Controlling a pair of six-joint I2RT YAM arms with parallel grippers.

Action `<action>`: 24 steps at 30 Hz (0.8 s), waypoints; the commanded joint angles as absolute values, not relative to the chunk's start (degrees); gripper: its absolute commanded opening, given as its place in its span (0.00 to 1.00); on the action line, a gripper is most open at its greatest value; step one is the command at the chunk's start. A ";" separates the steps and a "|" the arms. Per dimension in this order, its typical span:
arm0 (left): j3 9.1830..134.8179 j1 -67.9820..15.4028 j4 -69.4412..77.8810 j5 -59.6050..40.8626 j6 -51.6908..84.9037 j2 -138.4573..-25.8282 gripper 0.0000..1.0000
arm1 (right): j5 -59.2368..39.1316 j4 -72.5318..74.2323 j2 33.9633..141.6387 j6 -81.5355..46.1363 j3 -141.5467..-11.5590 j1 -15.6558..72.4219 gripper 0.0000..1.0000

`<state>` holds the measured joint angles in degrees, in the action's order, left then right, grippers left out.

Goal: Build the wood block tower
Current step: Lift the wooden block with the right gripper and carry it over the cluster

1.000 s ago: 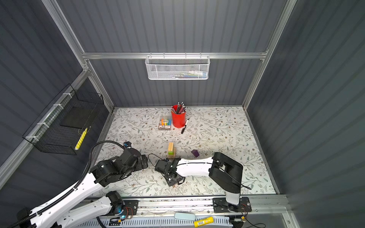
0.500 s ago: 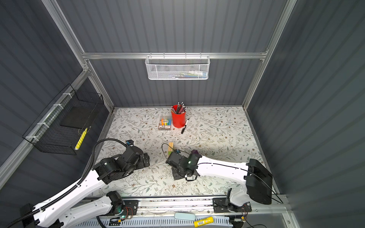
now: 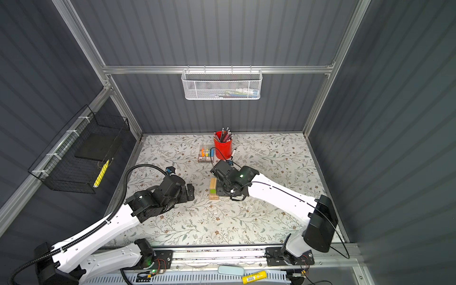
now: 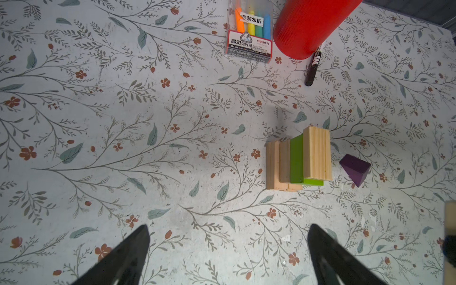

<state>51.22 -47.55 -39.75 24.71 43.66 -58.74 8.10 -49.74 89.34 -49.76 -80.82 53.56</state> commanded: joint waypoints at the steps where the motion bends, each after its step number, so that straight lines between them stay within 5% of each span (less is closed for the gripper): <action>1: 51.90 -46.62 -38.59 25.56 42.15 -58.54 1.00 | 12.13 -53.38 93.57 -49.92 -85.57 53.17 0.17; 24: 48.56 -39.02 -38.75 19.25 40.83 -55.03 1.00 | 13.69 -58.18 114.31 -53.07 -103.95 52.82 0.16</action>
<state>49.56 -39.53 -38.09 19.62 41.95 -56.01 13.26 -55.37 113.34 -52.10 -102.30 52.90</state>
